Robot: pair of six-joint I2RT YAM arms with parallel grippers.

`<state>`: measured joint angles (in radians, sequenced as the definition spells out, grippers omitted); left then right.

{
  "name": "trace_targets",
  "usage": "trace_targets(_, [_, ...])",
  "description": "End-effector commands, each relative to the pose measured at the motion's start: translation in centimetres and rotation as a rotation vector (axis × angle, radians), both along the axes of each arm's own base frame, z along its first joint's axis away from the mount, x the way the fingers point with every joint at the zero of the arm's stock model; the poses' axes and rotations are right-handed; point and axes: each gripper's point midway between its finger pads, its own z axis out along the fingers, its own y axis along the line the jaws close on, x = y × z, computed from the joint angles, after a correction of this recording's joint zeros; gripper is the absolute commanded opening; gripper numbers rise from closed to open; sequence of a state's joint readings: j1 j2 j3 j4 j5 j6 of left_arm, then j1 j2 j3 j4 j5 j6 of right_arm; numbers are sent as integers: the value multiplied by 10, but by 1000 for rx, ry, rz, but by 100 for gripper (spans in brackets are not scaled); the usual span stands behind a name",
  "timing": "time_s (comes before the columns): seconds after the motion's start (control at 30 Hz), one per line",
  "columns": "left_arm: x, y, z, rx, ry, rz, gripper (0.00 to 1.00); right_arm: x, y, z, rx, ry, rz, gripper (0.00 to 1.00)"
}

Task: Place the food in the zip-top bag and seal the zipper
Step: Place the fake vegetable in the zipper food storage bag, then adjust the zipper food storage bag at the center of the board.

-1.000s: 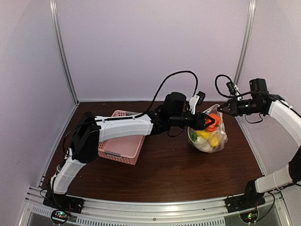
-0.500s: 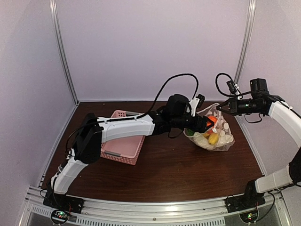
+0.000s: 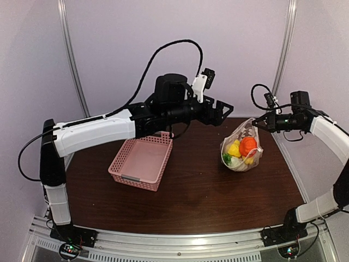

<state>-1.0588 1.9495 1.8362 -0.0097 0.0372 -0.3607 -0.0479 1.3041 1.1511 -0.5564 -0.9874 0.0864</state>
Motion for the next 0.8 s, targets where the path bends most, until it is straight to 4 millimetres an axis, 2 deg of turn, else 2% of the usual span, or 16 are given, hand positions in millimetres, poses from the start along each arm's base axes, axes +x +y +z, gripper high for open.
trace_targets(0.0, [28,-2,-99,120,221,102,83,8,1,-4,33,-11,-1,0])
trace_targets(0.1, [14,-23,-128,82,358,16,79,10,2,-5,44,-6,-2,0])
trace_targets(0.23, [-3,-44,-154,101,407,-54,77,10,1,-8,36,-4,-7,0])
trace_targets(0.43, [3,-50,-192,136,485,-18,68,8,-1,-13,24,-5,-18,0])
trace_targets(0.53, [9,-52,-203,110,535,-20,52,7,-1,-15,21,-1,-19,0])
trace_targets(0.67, [15,-55,-203,56,574,-27,33,5,-2,-17,12,0,-22,0])
trace_targets(0.77, [21,-56,-204,39,588,-15,10,3,-3,-20,4,-2,-26,0])
